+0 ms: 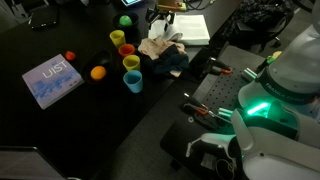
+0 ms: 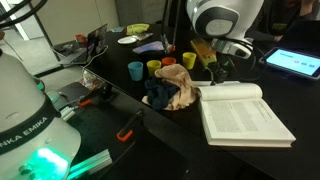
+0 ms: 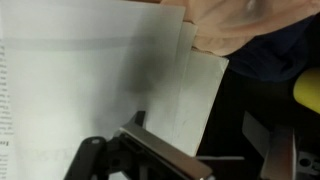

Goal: Open the book on the right

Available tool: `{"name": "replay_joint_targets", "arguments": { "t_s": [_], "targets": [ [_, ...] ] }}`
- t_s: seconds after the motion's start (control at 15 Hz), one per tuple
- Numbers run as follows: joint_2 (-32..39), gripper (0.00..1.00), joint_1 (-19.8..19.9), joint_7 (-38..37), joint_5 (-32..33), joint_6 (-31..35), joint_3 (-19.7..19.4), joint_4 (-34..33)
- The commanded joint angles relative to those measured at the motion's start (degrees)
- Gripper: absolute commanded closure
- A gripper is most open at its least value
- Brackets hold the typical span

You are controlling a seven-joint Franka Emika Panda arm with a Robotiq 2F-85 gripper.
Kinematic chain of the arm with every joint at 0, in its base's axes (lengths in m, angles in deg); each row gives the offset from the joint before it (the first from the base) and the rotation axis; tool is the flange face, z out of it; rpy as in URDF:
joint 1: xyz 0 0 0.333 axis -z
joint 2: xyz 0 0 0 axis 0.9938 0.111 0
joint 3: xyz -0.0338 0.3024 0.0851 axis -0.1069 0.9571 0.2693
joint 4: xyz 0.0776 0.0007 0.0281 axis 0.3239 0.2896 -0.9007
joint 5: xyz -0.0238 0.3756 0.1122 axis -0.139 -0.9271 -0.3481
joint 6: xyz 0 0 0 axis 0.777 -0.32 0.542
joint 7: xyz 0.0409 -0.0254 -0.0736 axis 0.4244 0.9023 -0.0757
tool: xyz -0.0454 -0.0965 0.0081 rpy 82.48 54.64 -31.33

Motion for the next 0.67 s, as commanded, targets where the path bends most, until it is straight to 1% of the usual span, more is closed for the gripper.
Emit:
{"name": "replay_joint_targets", "arguments": {
  "t_s": [0.0,0.27,0.4,0.6],
  "targets": [
    [-0.7,0.0,0.37,1.21,-1.61,3.0,1.96,2.32],
    [0.62,0.0,1.06,2.24,-2.82,6.74,5.25,2.81],
    [1.65,0.0,2.51,3.35,-4.97,10.61,8.39,2.8],
    [3.62,0.0,4.18,5.65,-6.85,17.22,12.08,2.51]
  ]
}}
